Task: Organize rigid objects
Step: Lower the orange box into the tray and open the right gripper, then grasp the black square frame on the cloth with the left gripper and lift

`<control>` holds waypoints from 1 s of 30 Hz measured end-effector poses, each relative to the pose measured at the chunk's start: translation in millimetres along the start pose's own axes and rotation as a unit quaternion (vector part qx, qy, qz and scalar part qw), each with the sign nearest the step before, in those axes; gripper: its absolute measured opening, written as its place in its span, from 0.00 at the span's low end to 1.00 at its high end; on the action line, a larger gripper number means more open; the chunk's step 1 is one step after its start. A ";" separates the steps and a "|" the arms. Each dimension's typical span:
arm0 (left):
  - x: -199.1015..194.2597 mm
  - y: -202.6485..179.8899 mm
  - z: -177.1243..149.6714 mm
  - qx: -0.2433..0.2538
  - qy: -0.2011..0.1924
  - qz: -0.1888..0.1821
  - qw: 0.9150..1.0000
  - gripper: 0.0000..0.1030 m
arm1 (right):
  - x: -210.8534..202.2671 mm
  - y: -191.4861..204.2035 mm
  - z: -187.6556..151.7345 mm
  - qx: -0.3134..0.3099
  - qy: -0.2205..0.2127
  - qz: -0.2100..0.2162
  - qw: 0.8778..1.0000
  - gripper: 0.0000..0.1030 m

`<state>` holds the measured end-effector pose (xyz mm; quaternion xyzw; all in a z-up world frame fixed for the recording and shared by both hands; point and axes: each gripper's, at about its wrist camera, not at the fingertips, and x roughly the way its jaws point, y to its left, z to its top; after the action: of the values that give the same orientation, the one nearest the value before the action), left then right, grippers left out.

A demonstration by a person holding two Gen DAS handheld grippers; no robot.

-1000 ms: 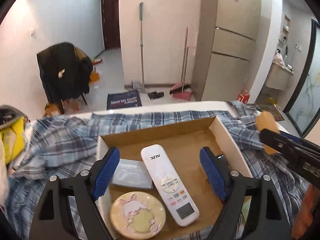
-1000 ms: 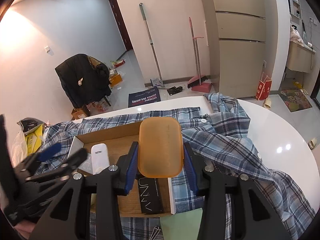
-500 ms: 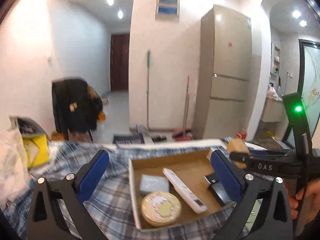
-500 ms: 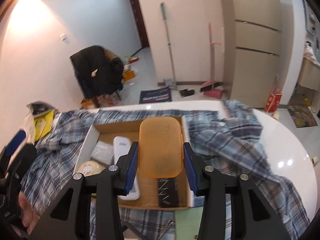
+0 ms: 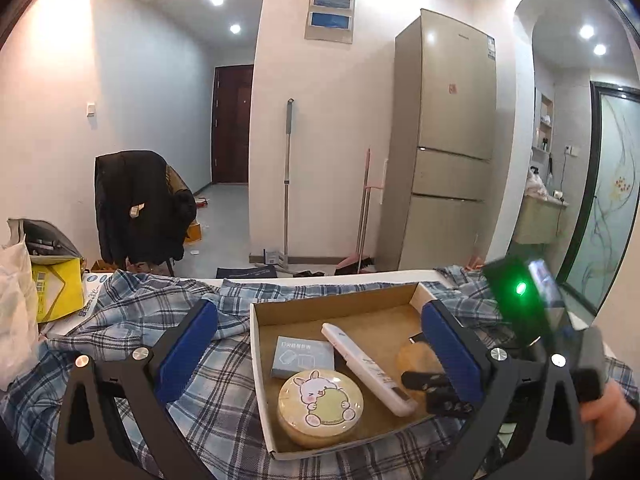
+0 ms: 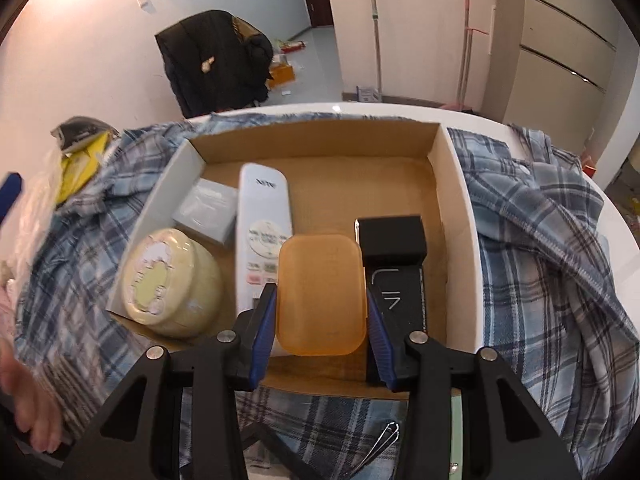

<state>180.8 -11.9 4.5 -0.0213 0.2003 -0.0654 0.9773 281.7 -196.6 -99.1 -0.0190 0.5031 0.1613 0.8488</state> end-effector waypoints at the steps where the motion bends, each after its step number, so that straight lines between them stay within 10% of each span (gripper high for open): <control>1: -0.2 0.3 -0.1 0.000 0.000 0.002 1.000 1.00 | 1.4 0.2 -0.5 -0.001 0.001 -0.002 1.000 0.41; 5: -3.3 2.5 -0.2 0.000 -0.002 0.005 1.000 1.00 | 3.0 3.6 -1.1 -0.006 -0.005 -0.003 1.000 0.41; 9: -8.3 3.9 1.5 0.004 -0.010 0.014 1.000 1.00 | -3.8 5.8 1.6 -0.006 -0.028 0.006 1.000 0.70; 15: -45.1 -2.9 15.1 0.012 -0.075 0.020 0.997 1.00 | -65.8 -4.8 8.8 0.028 -0.123 -0.003 0.992 0.70; 22: -85.9 -15.5 34.7 0.027 -0.079 -0.003 0.997 1.00 | -153.6 -0.3 -15.6 -0.011 -0.216 -0.062 0.974 0.95; 30: -133.0 -33.4 26.5 0.027 -0.076 -0.015 0.997 1.00 | -194.3 -7.5 -59.3 0.015 -0.278 -0.129 0.952 1.00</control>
<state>66.1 -26.5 82.8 -0.0032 0.1232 -0.0839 0.9888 147.8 -264.7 37.8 -0.0257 0.2428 0.0421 0.9688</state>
